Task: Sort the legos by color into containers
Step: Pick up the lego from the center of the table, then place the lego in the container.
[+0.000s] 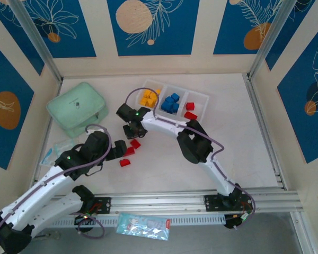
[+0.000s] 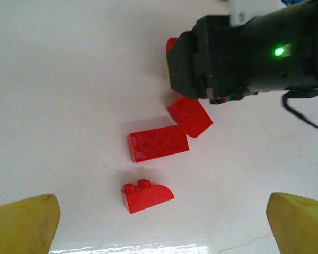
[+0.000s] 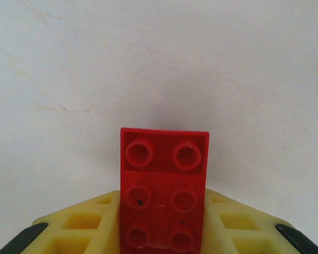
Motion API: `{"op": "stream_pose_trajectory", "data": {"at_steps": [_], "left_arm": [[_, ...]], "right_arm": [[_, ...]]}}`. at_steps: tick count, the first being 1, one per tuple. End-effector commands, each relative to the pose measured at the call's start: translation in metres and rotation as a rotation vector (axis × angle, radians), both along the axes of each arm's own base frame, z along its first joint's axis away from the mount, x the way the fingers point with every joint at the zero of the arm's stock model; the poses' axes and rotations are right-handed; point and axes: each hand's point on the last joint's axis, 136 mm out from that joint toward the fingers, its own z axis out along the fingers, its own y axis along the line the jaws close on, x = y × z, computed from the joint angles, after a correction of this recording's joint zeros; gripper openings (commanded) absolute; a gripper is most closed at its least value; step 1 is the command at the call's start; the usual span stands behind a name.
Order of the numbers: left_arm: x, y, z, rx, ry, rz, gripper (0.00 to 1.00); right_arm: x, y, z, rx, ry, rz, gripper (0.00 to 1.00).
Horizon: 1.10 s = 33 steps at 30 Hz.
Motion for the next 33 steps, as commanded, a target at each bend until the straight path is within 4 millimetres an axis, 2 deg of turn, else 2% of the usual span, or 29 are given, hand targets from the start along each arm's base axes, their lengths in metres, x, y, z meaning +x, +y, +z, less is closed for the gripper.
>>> {"op": "stream_pose_trajectory", "data": {"at_steps": [1, 4, 7, 12, 18, 21, 27, 33], "left_arm": [[0.005, -0.012, 0.015, -0.037, -0.016, -0.044, 0.99], [0.009, -0.019, 0.016, -0.044, -0.013, -0.066, 0.99], [0.014, -0.032, 0.019, -0.078, -0.014, -0.099, 0.99], [0.024, -0.059, 0.018, -0.122, -0.009, -0.156, 0.99], [0.035, -0.092, 0.016, -0.141, -0.012, -0.22, 0.99], [0.041, -0.108, 0.014, -0.146, -0.01, -0.245, 0.99], [0.052, -0.134, 0.011, -0.157, -0.002, -0.28, 0.99], [0.063, -0.146, 0.012, -0.158, -0.006, -0.289, 0.99]], "right_arm": [[0.007, -0.011, 0.056, 0.089, -0.073, -0.009, 0.33], [0.009, -0.034, 0.073, 0.112, -0.096, -0.045, 0.33], [0.011, -0.066, 0.087, 0.12, -0.113, -0.097, 0.33], [0.018, -0.134, 0.103, 0.108, -0.143, -0.207, 0.33], [0.037, -0.22, 0.102, 0.075, -0.143, -0.37, 0.33], [0.052, -0.252, 0.095, 0.062, -0.141, -0.431, 0.34], [0.09, -0.292, 0.08, 0.039, -0.126, -0.511, 0.34], [0.126, -0.304, 0.068, 0.002, -0.12, -0.53, 0.37]]}}
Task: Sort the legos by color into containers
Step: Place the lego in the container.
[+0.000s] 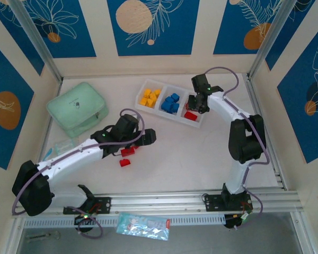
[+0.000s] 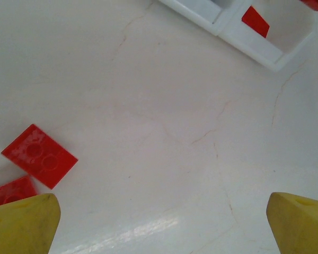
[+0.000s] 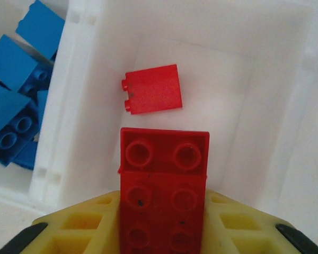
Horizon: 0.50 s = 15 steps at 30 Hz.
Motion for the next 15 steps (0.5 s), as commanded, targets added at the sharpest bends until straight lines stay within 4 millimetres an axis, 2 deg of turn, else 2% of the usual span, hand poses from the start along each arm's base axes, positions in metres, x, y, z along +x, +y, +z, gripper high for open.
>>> {"op": "stream_pose_trajectory", "data": {"at_steps": [1, 5, 8, 15], "left_arm": [[0.009, -0.017, 0.018, -0.031, -0.044, -0.042, 0.99], [0.012, -0.018, 0.019, -0.018, -0.051, -0.043, 0.99], [0.012, -0.015, 0.02, -0.005, -0.057, -0.038, 0.99], [0.011, -0.003, 0.027, 0.022, -0.089, -0.022, 0.99]], "right_arm": [[0.024, 0.0, 0.003, -0.021, -0.008, 0.025, 0.39], [0.034, -0.002, 0.003, -0.028, -0.004, 0.022, 0.49], [0.033, 0.002, 0.01, -0.012, -0.018, 0.033, 0.5], [0.008, 0.014, 0.033, 0.008, -0.059, 0.054, 0.53]]}}
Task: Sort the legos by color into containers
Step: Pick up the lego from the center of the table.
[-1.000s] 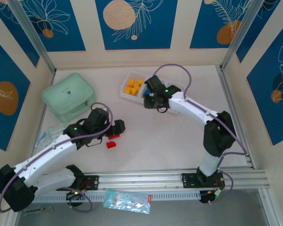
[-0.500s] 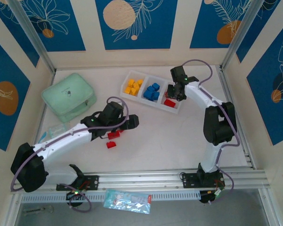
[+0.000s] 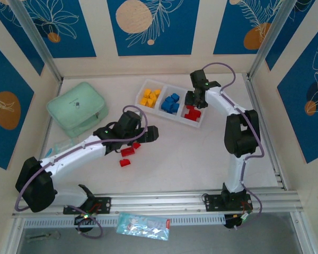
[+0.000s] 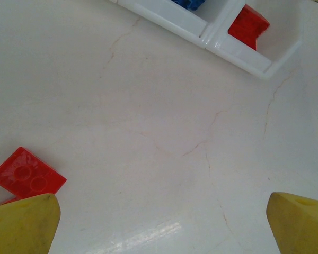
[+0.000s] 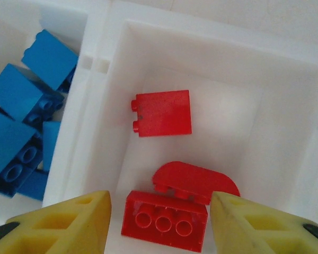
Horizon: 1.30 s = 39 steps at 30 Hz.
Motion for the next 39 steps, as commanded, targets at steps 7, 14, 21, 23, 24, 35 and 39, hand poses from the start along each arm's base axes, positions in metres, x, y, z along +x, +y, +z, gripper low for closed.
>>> {"op": "stream_pose_trajectory", "data": {"at_steps": [7, 14, 21, 23, 24, 35, 39], "left_arm": [[-0.004, 0.024, 0.014, 0.034, -0.063, 0.031, 0.99], [-0.017, 0.055, 0.005, 0.076, -0.048, 0.089, 0.99], [-0.037, 0.093, -0.009, 0.125, -0.021, 0.171, 0.99], [-0.043, 0.103, -0.012, 0.13, -0.013, 0.198, 0.99], [-0.046, 0.107, -0.013, 0.13, -0.01, 0.21, 0.99], [-0.066, 0.143, -0.01, 0.13, -0.031, 0.305, 0.99], [-0.068, 0.15, -0.007, 0.134, -0.04, 0.326, 0.99]], "right_arm": [[-0.06, 0.049, 0.036, 0.06, -0.045, 0.12, 0.58], [-0.11, 0.108, 0.027, 0.109, -0.012, 0.252, 0.63], [-0.15, 0.177, 0.004, 0.142, 0.042, 0.406, 0.68], [-0.156, 0.194, -0.004, 0.152, 0.063, 0.435, 0.69], [-0.159, 0.202, -0.008, 0.156, 0.077, 0.451, 0.7], [-0.163, 0.271, -0.038, 0.146, 0.124, 0.581, 0.73], [-0.159, 0.285, -0.045, 0.148, 0.129, 0.588, 0.73]]}}
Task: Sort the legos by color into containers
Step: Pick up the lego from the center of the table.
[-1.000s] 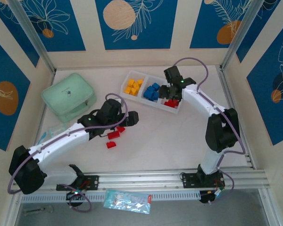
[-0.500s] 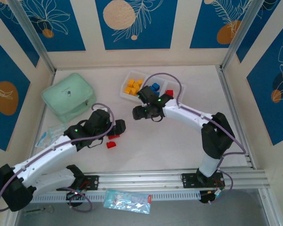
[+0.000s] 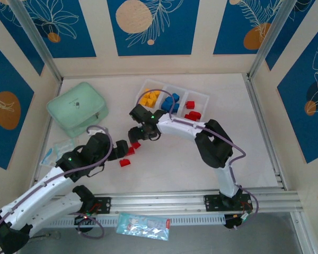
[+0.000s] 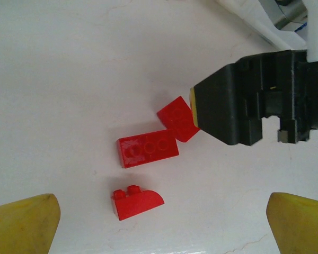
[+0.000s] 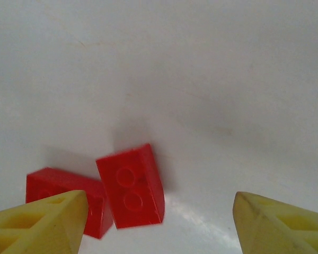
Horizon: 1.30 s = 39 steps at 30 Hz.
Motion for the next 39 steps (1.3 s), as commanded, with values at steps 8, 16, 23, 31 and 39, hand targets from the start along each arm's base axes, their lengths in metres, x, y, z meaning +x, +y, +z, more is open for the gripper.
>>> {"op": "stream_pose_trajectory", "data": {"at_steps": [8, 16, 23, 31, 39], "left_arm": [[-0.006, 0.022, -0.008, 0.052, 0.025, 0.07, 0.99], [-0.006, 0.022, -0.01, 0.041, 0.021, 0.081, 0.99], [-0.004, 0.019, -0.01, 0.037, 0.023, 0.079, 0.99], [-0.002, 0.016, -0.012, 0.032, 0.03, 0.073, 0.99], [-0.001, 0.014, -0.01, 0.025, 0.03, 0.062, 0.99]], "right_arm": [[-0.001, 0.028, -0.018, -0.029, 0.021, 0.047, 0.76], [-0.009, 0.028, -0.04, -0.086, 0.047, 0.071, 0.76], [-0.011, 0.012, -0.04, -0.14, 0.034, 0.05, 0.66], [-0.016, 0.003, -0.04, -0.18, 0.017, 0.056, 0.5], [-0.012, 0.002, -0.026, -0.162, -0.005, 0.044, 0.36]]}}
